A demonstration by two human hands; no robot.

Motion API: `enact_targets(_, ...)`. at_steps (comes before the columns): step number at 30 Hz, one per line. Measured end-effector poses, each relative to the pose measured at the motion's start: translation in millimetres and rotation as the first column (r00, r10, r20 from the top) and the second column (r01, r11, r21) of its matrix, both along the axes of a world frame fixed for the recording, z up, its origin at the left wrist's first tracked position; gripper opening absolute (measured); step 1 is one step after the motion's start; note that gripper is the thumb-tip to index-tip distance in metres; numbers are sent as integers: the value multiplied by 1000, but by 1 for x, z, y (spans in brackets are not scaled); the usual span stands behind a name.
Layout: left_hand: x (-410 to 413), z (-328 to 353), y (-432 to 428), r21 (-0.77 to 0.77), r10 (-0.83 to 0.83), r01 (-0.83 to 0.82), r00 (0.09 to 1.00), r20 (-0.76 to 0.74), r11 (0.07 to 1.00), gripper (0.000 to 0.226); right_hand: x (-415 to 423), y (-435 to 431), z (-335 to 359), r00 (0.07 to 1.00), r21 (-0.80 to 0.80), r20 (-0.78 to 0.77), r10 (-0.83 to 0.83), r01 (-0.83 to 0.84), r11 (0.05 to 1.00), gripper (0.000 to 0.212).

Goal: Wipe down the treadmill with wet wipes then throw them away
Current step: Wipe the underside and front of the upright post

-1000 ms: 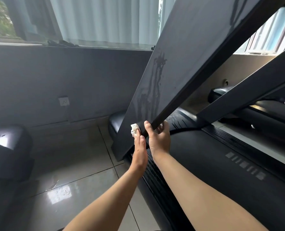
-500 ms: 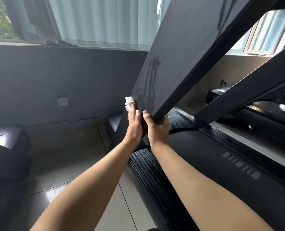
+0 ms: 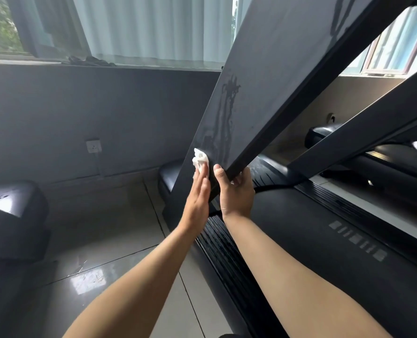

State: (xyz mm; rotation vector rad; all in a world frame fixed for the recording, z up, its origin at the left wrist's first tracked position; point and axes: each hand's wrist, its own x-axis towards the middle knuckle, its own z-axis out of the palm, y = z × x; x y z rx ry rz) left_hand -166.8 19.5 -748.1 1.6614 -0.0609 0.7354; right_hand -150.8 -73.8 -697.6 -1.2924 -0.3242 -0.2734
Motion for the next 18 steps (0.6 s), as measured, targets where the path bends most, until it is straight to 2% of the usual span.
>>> enact_targets(5,26,42,25,-94,0,-7,997,-73,996,50,3,-5,-3,998,-39,40,39,-38,999,24)
enact_targets(9,40,44,28,-126,43,-61,990,-135,990,57,3,-6,-3,998,-71,56,30,-26,997,25)
enact_targets(12,31,33,8,-52,103,-106,993,-60,993,61,3,-4,-3,999,-80,53,-13,17,997,24)
enact_targets(16,7,17,-22,57,78,-85,991,109,995,56,0,-2,-2,999,-65,27,-35,36,997,22)
enact_targets(18,-3,13,-28,13,65,-69,983,170,998,48,0,-1,-1,999,-51,17,-29,30,998,23)
